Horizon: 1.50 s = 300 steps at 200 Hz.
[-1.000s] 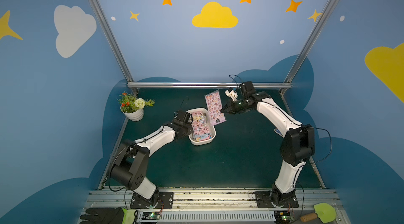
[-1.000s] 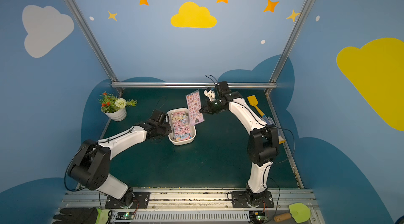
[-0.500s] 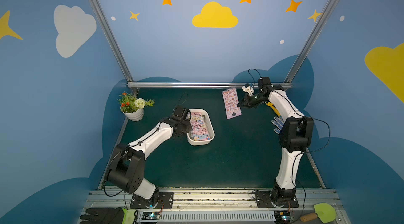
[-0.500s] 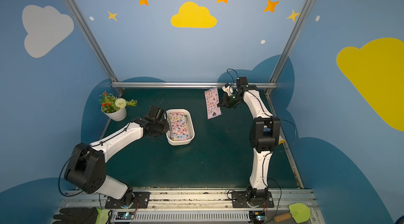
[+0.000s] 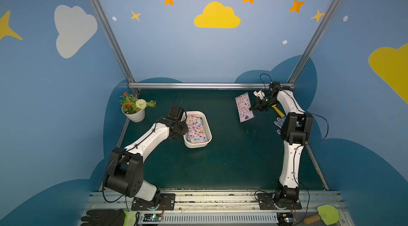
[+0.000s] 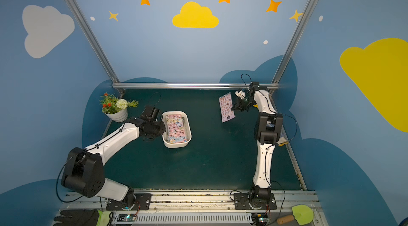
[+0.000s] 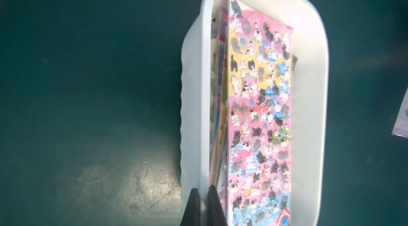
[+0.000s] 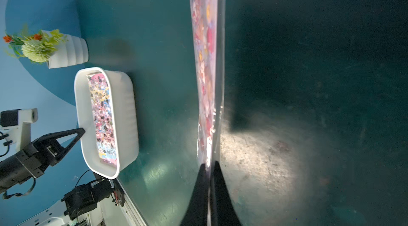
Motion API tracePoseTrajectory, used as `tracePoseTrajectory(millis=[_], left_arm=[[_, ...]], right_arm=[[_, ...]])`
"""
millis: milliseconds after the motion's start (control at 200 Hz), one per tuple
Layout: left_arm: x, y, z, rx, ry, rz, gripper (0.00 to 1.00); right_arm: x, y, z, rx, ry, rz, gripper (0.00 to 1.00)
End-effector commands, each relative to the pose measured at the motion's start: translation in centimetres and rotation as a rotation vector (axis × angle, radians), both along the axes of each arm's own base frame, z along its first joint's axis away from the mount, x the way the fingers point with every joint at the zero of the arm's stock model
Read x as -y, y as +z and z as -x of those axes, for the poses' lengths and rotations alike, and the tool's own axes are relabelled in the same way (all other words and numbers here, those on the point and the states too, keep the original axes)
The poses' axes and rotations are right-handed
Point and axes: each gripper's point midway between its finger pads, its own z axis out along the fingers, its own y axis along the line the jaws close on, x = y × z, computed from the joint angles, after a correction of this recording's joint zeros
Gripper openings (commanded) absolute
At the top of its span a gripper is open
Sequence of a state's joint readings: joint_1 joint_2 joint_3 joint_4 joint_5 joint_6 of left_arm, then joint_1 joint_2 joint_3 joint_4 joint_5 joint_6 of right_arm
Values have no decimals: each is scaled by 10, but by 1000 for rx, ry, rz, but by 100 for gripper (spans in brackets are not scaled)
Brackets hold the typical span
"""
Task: Take the stickers out of the storage box
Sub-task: Place the sticker at the center of the board.
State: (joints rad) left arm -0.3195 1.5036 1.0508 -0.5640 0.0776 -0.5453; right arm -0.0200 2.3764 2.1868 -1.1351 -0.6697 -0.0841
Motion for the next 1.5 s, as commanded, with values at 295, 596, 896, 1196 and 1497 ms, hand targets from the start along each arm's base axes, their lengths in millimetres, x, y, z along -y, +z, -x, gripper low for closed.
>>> tracePoseTrajectory(millis=[295,596,896,1196,1497], left_arm=[[-9,1,-2,-1,-38,-77,4],[-10,-7,0,-20,-37,-101,4],[-10,-11,1,-27,-29,-128,4],[-14,-6,0,-9,5,-140,6],[-20,10,1,42,68,-119,22]], right_arm=[[39,-47,-9,-75,-1,150,0],[55,-62,-24,-69,-47,174,0],[64,-67,-30,-71,-84,144,13],[69,-45,-33,-35,-119,163,35],[43,24,-31,96,-153,139,52]])
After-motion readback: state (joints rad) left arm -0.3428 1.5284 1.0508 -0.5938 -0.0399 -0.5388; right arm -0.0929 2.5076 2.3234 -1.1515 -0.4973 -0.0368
